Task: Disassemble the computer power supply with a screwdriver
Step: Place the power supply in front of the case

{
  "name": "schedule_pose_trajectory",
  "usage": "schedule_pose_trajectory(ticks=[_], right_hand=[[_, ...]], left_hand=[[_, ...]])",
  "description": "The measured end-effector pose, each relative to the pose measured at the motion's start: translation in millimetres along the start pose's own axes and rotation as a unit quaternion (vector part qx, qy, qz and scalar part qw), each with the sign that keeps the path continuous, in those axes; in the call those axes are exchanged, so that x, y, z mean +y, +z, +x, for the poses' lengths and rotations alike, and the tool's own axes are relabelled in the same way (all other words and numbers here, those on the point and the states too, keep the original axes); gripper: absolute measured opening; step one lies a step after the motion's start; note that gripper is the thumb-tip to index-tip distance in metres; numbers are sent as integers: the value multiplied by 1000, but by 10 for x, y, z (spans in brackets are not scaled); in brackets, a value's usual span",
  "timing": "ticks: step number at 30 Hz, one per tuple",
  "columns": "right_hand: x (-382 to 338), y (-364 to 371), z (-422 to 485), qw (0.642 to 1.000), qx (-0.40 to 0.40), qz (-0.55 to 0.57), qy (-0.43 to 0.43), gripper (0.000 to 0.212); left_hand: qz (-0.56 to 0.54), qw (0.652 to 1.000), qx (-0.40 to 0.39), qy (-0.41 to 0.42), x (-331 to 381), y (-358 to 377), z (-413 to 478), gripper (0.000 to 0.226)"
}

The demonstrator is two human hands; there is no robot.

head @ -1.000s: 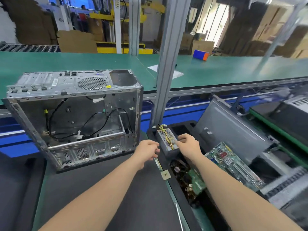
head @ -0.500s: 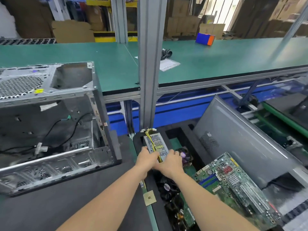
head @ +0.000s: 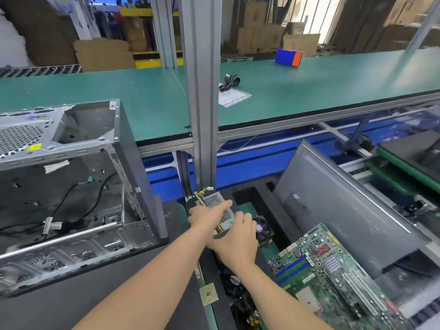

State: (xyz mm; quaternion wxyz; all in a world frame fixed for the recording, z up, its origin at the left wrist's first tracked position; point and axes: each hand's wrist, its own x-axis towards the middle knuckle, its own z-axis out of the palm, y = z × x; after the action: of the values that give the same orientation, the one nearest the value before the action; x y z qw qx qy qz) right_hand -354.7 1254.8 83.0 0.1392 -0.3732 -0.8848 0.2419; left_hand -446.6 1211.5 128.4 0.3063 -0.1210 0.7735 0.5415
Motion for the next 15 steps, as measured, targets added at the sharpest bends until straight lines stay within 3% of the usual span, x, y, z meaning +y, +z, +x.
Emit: schedule_pose_trajectory(ticks=[5, 9, 11, 13, 15], right_hand=[[-158, -175, -201, 997, 38, -13, -71, 92], [-310, -390, -370, 985, 71, -35, -156, 91], [-289, -507, -430, 976, 68, 27, -204, 75], [-251, -638, -470, 957, 40, 150, -245, 45], [-283, -764, -478, 952, 32, 202, -227, 15]], left_hand=[[57, 995, 84, -8, 132, -93, -161, 137], [-13, 996, 93, -6, 120, -308, -308, 126], [-2, 995, 97, 35, 73, -445, -397, 117], [16, 993, 91, 71, 4, -610, -502, 111], [9, 993, 68, 94, -84, -783, -625, 107]])
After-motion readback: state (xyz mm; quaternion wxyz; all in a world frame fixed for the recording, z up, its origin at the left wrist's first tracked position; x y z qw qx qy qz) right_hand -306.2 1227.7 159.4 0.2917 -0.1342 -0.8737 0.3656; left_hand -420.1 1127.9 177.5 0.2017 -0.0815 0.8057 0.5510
